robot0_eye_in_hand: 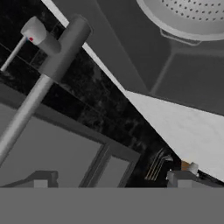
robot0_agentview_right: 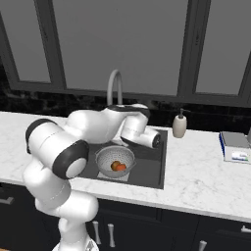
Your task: Put the colander in the sink, put the pear, orange in the colander, and turn on the sink faucet and pour water over the colander.
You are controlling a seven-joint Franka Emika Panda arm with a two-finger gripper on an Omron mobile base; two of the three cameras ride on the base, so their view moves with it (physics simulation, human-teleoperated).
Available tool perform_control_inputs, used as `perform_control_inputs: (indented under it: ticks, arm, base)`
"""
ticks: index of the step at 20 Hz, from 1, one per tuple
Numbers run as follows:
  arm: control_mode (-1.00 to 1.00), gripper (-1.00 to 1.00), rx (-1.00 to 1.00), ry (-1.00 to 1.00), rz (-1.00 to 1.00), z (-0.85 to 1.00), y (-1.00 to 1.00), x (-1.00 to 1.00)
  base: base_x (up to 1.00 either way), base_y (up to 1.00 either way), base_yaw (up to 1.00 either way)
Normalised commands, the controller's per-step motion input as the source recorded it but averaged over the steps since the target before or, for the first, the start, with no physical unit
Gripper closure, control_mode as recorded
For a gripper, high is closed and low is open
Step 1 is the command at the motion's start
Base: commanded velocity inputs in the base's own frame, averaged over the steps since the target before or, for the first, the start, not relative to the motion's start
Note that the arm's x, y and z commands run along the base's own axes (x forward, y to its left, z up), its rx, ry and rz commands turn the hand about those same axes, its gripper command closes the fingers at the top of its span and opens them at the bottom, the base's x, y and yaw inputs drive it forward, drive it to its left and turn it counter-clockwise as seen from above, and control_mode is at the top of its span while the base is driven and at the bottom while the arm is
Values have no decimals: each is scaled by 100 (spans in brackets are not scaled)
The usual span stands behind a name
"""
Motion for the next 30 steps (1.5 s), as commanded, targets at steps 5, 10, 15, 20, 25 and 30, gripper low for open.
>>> perform_control_inputs:
  ticks: [5,10,15,20,25,30]
  arm:
    - [-100,-100,21,11,-5,0,-8,58]
    - [-100,-100,24,4,-5,0,-16,38]
    - [-100,-100,24,0,-9,0,-6,11]
    - [-100,-100,17,0,-17,0,0,9]
    - [-100,-100,3,0,-13,0,0,14]
    - [-100,-100,0,0,-10,5,0,18]
  base:
    - [0,0,0]
    - [0,0,0]
    - [0,0,0]
    - [0,0,0]
    - [0,0,0]
    - [0,0,0]
